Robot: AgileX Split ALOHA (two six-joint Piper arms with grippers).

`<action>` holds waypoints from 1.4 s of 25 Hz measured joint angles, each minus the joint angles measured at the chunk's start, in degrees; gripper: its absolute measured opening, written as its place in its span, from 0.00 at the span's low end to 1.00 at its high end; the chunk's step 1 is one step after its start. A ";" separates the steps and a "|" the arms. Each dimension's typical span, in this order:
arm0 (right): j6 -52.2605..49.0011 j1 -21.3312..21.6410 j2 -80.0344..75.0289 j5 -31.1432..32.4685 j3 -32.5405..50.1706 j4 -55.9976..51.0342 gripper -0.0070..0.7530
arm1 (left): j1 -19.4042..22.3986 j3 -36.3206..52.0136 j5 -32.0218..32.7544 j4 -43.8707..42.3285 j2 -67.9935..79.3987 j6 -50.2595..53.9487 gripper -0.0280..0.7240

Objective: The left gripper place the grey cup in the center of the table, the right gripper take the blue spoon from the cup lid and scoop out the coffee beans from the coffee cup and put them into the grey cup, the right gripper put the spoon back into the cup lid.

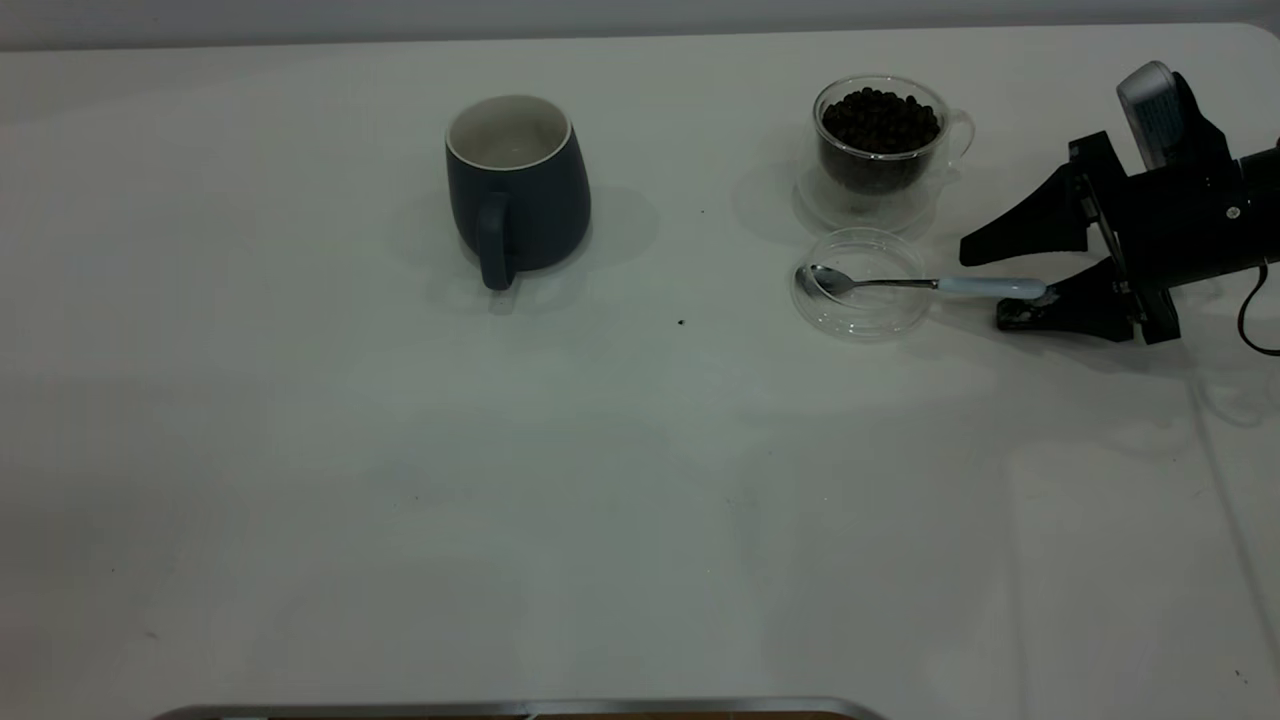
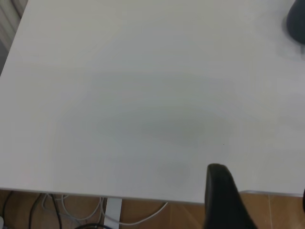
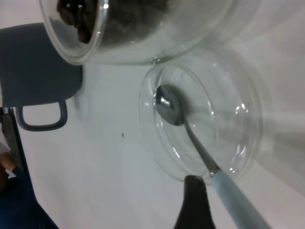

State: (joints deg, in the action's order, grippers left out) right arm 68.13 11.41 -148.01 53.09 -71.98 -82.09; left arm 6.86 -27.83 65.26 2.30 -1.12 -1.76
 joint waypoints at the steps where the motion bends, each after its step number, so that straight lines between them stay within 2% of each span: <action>1: 0.00 0.00 0.00 -0.36 0.00 0.00 0.84 | 0.00 0.00 0.00 0.00 0.00 0.00 0.66; 12: 3.06 0.00 3.92 -11.61 0.00 0.22 0.84 | 0.00 0.00 0.00 0.00 0.00 0.00 0.66; 16: 4.15 0.00 6.72 -13.33 0.11 0.87 0.82 | 0.00 0.00 0.00 0.00 0.00 0.00 0.66; 20: 2.91 0.00 14.90 -13.71 0.40 6.15 0.77 | 0.00 0.00 0.00 0.00 0.00 0.00 0.66; 25: -7.28 0.00 28.88 -10.76 0.49 13.90 0.74 | 0.00 0.00 0.00 0.00 0.00 0.00 0.66; 28: -15.29 -0.80 37.40 -8.86 1.91 22.36 0.73 | 0.00 0.00 0.00 0.00 0.00 0.00 0.66; 35: -37.10 -7.52 64.28 -4.32 11.39 46.30 0.73 | 0.00 0.00 0.00 0.00 0.00 0.00 0.66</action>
State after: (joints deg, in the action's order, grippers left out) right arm 31.02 3.89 -83.73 48.77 -60.59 -35.79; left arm 6.86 -27.83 65.26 2.30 -1.12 -1.76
